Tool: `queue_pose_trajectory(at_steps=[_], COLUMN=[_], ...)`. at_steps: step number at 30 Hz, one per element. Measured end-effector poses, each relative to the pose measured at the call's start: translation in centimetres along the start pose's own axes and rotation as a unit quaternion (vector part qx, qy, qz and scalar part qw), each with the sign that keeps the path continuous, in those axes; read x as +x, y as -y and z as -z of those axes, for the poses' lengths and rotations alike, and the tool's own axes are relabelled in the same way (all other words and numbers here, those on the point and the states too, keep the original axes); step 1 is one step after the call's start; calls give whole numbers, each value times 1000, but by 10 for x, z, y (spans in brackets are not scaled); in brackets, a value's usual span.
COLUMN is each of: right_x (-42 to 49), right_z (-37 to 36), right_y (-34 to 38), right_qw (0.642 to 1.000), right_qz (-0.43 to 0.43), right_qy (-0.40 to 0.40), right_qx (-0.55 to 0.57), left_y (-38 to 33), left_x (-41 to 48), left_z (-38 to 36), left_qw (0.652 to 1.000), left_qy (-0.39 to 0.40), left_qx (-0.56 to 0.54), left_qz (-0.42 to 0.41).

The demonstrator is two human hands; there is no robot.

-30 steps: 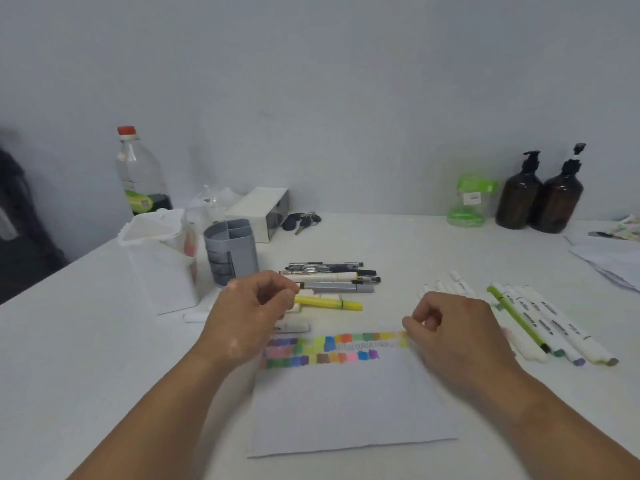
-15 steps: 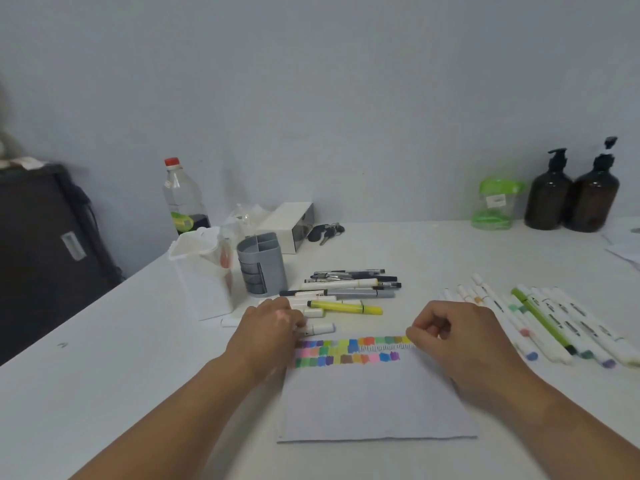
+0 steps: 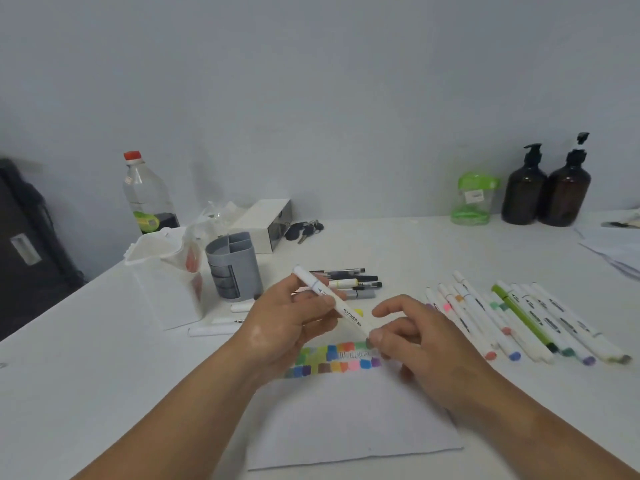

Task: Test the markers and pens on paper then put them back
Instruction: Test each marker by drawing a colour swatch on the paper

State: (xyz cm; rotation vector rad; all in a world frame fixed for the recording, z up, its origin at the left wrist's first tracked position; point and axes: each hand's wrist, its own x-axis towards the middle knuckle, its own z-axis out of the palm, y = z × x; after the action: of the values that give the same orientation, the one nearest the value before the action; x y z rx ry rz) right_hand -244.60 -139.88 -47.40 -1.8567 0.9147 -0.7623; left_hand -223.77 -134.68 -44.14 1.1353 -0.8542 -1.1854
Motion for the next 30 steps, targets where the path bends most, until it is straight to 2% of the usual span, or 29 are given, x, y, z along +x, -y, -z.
queue_pose_trajectory(at_steps=[3, 5, 7, 9, 10, 12, 14, 18, 21, 25, 28, 30], right_x=[3, 6, 9, 11, 12, 12, 12, 10, 8, 8, 6, 5], right_z=[0, 2, 5, 8, 8, 8, 7, 7, 7, 3, -4, -8], right_y=[-5, -10, -14, -15, -16, -15, -14, -11, -8, -6, -3, -3], right_qw=[998, 994, 990, 987, 985, 982, 979, 978, 971, 956, 956, 960], right_qz=[-8, -3, -4, -10, -11, -9, -5, 9, 6, -13, -10, -8], right_qy=[-12, -41, -63, -78, -82, -86, -87, -74, -54, -17, 23, 45], right_qx=[61, 99, 125, 143, 151, 167, 183, 195, 234, 293, 293, 278], left_y=[14, 19, 20, 19, 19, 20, 21, 26, 29, 28, 30, 30], left_x=[7, 8, 7, 6, 4, 1, -3, -11, -11, -11, -11, -13], left_z=[5, 11, 18, 26, 28, 31, 28, 17, 12, 10, 8, 4], left_qw=[999, 999, 1000, 996, 982, 920, 877, 883, 855, 837, 817, 819], left_qy=[9, 22, 26, 10, -4, -10, 35, 128, 132, 125, 133, 141], left_qx=[-50, -44, -3, 94, 185, 379, 452, 427, 479, 507, 532, 520], left_qz=[12, 4, -3, -8, -27, -100, -158, -143, -147, -163, -179, -197])
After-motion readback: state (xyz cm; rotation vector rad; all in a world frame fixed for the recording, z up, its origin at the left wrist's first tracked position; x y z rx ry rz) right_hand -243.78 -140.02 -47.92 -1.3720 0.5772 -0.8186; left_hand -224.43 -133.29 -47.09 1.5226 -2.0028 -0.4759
